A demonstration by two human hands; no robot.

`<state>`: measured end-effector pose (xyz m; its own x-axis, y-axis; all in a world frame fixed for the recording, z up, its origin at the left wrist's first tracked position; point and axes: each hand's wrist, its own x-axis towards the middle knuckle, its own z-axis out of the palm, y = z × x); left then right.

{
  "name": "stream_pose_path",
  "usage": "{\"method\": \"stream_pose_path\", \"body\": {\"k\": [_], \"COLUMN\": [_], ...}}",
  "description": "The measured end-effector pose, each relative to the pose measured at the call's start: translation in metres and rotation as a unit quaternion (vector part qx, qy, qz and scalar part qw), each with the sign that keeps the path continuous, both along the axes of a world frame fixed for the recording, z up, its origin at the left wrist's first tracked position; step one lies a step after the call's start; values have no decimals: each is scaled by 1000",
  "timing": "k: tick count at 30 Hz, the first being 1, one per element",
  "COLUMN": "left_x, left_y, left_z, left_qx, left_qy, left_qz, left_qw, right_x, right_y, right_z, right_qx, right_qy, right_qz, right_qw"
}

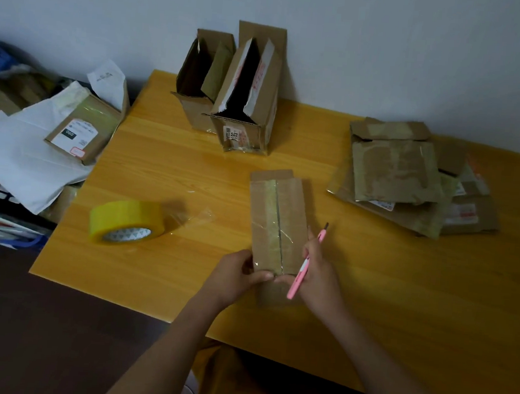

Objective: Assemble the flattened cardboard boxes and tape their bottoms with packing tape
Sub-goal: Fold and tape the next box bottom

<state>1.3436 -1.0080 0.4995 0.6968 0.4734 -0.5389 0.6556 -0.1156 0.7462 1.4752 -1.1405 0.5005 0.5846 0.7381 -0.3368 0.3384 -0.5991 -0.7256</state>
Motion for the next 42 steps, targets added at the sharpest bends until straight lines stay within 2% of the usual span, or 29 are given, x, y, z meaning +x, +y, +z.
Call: {"method": "stream_pose_path", "body": {"k": [3, 7, 10, 15, 19, 22, 23, 25, 29, 33, 35, 38, 42], "left_x": [0, 0, -10, -39, -59, -73, -77, -85, -107, -128, -131, -127, -121], "left_y": [-3, 8, 26, 43, 49, 65, 73, 87, 109, 137, 149, 165, 188], "left_z": [-3, 6, 19, 31, 33, 36, 38, 43, 38, 35, 38, 45, 51], "left_qx": [5, 30, 32, 136, 128, 232, 268, 285, 276, 359, 403, 430, 410], "left_qy": [-11, 32, 53, 26, 49, 98, 110, 121, 78, -44, -64, -34, 80], "left_qz": [9, -38, 3, 53, 13, 8, 17, 9, -97, -20, 4, 46, 73], "left_qw": [1000, 998, 998, 989, 990, 968, 957, 951, 953, 932, 913, 901, 906], "right_x": [2, 12, 19, 3, -31, -51, -57, -66, -84, -91, -90, -87, -89], "right_y": [0, -3, -2, 19, 58, 83, 90, 103, 130, 157, 173, 191, 192], "right_z": [3, 9, 23, 39, 49, 51, 48, 40, 30, 17, 10, -3, -18], "right_qx": [-11, -74, -95, 2, 110, 138, 132, 121, 89, 40, 14, -63, -164], "right_qy": [16, 27, 11, -43, -58, -54, -48, -42, -20, 9, 2, -39, -119], "right_qz": [-7, 3, -3, -76, -20, 15, 22, 18, 5, 29, 52, 105, 162], "right_qw": [1000, 997, 995, 996, 992, 989, 990, 992, 996, 999, 999, 992, 966]}}
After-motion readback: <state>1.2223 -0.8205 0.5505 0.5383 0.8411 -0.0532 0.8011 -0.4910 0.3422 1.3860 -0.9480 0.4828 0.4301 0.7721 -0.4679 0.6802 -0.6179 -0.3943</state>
